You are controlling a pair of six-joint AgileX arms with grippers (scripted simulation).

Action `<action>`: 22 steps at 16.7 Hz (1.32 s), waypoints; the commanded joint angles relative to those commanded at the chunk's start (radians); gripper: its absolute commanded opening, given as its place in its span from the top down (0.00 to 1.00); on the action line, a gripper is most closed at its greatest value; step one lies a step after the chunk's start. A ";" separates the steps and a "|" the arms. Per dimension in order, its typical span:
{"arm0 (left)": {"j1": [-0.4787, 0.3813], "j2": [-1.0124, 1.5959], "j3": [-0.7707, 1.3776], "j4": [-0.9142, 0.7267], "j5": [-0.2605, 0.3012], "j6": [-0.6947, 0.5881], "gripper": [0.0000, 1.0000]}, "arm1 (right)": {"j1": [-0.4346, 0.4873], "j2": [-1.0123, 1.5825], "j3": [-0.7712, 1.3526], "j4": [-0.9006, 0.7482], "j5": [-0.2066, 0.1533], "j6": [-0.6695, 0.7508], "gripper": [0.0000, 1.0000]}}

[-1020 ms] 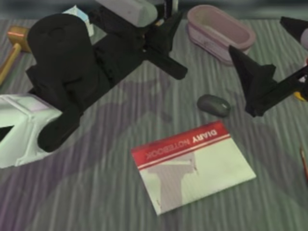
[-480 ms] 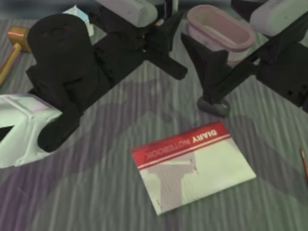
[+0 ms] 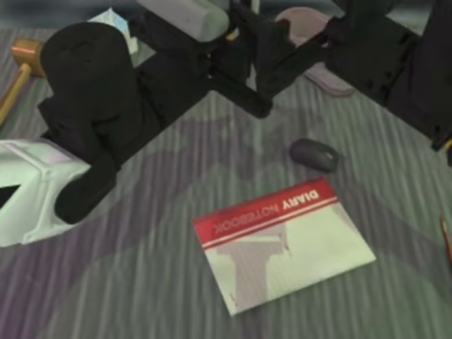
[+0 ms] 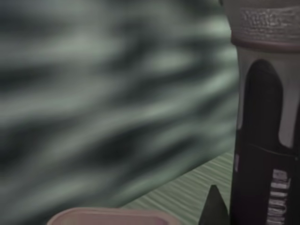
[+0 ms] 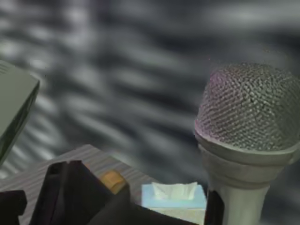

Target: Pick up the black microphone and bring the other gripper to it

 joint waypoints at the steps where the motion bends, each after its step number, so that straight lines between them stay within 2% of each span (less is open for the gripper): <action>1: 0.000 0.000 0.000 0.000 0.000 0.000 1.00 | 0.002 0.055 0.038 0.011 0.003 0.000 0.00; 4: 0.000 0.000 0.000 0.000 0.000 0.000 1.00 | 0.006 0.162 0.125 0.034 0.009 0.000 0.00; 9: 0.000 0.000 0.000 0.000 0.000 0.000 1.00 | 0.007 0.181 0.143 0.039 0.010 0.000 0.00; 22: 0.000 0.000 0.000 0.000 0.000 0.000 1.00 | 0.007 0.181 0.143 0.039 0.010 0.000 0.98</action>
